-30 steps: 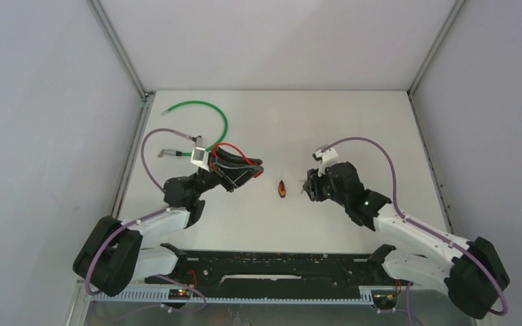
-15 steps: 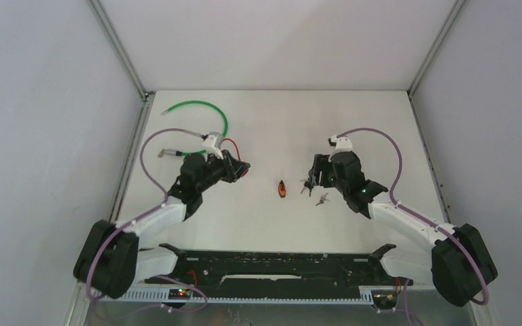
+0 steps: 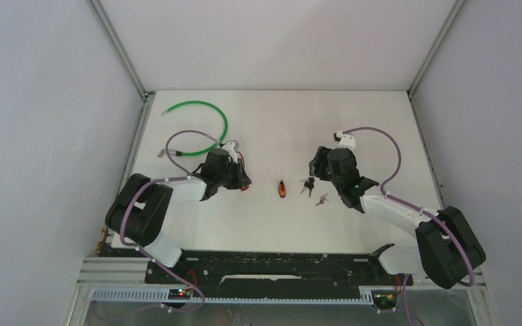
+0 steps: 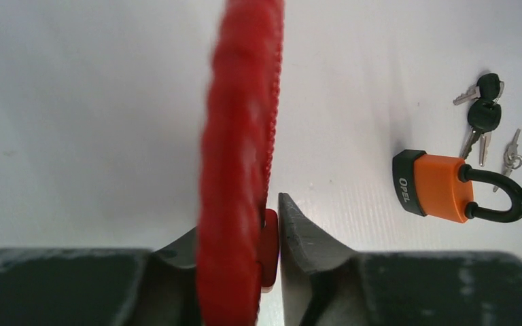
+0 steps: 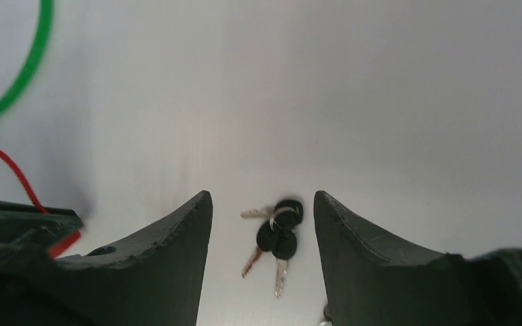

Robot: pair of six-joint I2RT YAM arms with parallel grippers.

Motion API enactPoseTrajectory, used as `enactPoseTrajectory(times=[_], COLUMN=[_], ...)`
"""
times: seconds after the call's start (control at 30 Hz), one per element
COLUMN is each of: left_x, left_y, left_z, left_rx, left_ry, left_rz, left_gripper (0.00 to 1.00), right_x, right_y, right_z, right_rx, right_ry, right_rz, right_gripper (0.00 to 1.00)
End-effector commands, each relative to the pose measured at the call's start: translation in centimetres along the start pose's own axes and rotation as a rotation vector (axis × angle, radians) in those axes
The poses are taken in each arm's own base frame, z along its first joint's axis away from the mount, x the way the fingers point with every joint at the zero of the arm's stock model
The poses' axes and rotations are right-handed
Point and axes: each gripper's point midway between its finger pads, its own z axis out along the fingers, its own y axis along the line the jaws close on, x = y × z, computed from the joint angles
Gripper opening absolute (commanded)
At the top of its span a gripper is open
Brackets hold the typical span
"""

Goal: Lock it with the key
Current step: Place the lock at the center of the board.

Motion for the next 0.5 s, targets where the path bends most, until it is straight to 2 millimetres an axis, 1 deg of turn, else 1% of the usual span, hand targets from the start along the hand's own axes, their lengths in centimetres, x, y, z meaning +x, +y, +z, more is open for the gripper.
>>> enactPoseTrajectory(times=[0.0,0.03,0.17,0.27,0.3,0.37,0.47], left_x=[-2.6,-2.6,-3.0,-3.6,-3.9,-5.0,-7.3], left_y=[-1.1,-1.0,-0.3,0.4,0.7,1.5,2.7], left_z=[0.3,0.2,-0.6,-1.3,-1.7,-2.6,-4.7], left_rx=[-0.004,-0.014,-0.074,-0.132,-0.155,-0.224,-0.318], left_ry=[-0.059,-0.057,-0.074,-0.088,-0.094,-0.121,-0.198], left_rz=[0.016,0.016,0.022,0.022,0.023,0.028,0.02], left_gripper=[0.36,0.44,0.6,0.75,0.82,0.85,0.88], right_x=[-6.1,-5.8,-3.6,-3.2,-3.2,-3.1,-2.9], right_y=[2.5,2.4,0.8,0.0,-0.2,-0.4,0.2], right_z=[0.8,1.0,2.1,2.2,2.3,2.4,2.7], right_rx=[-0.06,-0.051,0.013,0.051,0.059,0.065,0.025], right_ry=[-0.196,-0.187,-0.125,-0.116,-0.12,-0.119,-0.102], right_rz=[0.095,0.091,0.087,0.07,0.066,0.061,0.042], right_gripper=[0.58,0.58,0.6,0.61,0.61,0.62,0.65])
